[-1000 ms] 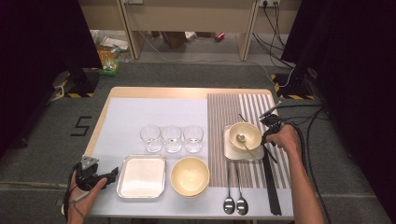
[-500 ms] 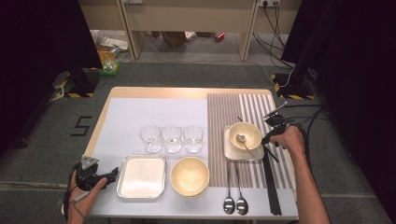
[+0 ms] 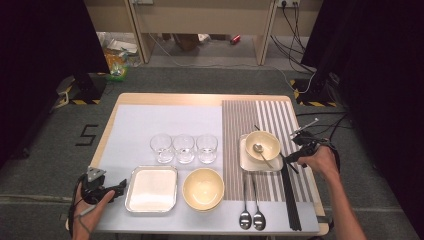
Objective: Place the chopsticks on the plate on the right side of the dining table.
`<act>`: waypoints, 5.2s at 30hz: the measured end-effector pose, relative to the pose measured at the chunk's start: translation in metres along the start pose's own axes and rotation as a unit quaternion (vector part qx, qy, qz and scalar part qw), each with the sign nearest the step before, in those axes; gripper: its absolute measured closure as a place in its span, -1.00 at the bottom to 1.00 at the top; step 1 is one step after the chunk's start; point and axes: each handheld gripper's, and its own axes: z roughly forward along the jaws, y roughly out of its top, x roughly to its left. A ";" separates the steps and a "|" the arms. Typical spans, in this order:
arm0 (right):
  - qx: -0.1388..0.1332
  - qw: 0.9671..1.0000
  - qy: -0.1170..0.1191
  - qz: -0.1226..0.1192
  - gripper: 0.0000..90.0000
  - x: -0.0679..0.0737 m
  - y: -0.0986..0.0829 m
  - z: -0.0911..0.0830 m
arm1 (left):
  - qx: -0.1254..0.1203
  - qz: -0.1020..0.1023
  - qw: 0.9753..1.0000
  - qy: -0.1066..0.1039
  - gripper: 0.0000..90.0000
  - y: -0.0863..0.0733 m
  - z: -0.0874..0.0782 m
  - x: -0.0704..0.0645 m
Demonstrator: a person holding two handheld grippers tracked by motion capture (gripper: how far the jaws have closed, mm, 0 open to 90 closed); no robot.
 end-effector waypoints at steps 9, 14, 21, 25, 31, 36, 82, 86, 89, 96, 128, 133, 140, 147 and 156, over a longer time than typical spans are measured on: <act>0.001 1.000 -0.010 -0.013 0.46 0.000 -0.013 0.003 | 0.000 0.000 1.000 0.000 -0.75 0.000 0.000 0.000; -0.005 1.000 -0.009 -0.023 0.49 -0.002 -0.022 0.007 | 0.000 0.000 1.000 0.000 -0.75 0.000 0.000 0.000; -0.001 0.999 -0.010 -0.032 0.63 -0.004 -0.025 0.009 | 0.000 0.000 1.000 0.001 -0.75 0.000 0.000 0.000; -0.003 0.999 -0.007 -0.040 0.74 -0.005 -0.025 0.010 | 0.001 0.001 1.000 0.000 -0.75 0.000 0.000 0.000; -0.004 0.998 -0.004 -0.055 0.85 -0.004 -0.024 0.011 | 0.001 0.001 1.000 0.000 -0.75 0.000 0.000 0.000; -0.003 0.998 -0.007 -0.068 0.87 -0.006 -0.021 0.012 | 0.000 0.000 1.000 0.000 -0.75 0.000 0.000 0.000; -0.007 0.990 -0.021 -0.139 0.71 -0.017 0.016 0.018 | 0.001 0.000 1.000 0.000 -0.75 0.000 0.000 0.000; -0.012 0.991 -0.026 -0.129 0.65 -0.017 0.012 0.010 | 0.002 0.001 1.000 0.000 -0.75 0.000 0.000 0.000; -0.013 0.991 -0.034 -0.131 0.63 -0.017 0.009 0.008 | 0.002 0.001 1.000 0.000 -0.75 0.000 0.000 0.000; -0.004 0.991 -0.033 -0.131 0.64 -0.017 0.000 0.010 | 0.000 0.001 1.000 0.000 -0.75 0.000 0.000 0.000; -0.007 0.974 -0.019 -0.224 0.89 -0.026 0.013 0.018 | 0.000 0.000 1.000 0.001 -0.75 0.000 0.000 0.000; 0.001 0.973 -0.019 -0.230 0.88 -0.024 0.014 0.019 | 0.000 0.000 1.000 0.002 -0.75 0.000 0.000 -0.001; -0.002 0.974 -0.014 -0.225 0.87 -0.023 0.012 0.017 | 0.000 0.000 1.000 0.001 -0.75 0.000 0.000 0.000; -0.009 0.977 -0.013 -0.214 0.81 -0.022 0.009 0.018 | 0.000 0.000 1.000 0.001 -0.75 0.000 0.000 0.000; -0.029 0.979 -0.013 -0.203 0.70 -0.021 0.010 0.008 | 0.000 0.000 1.000 0.001 -0.75 0.000 0.000 -0.001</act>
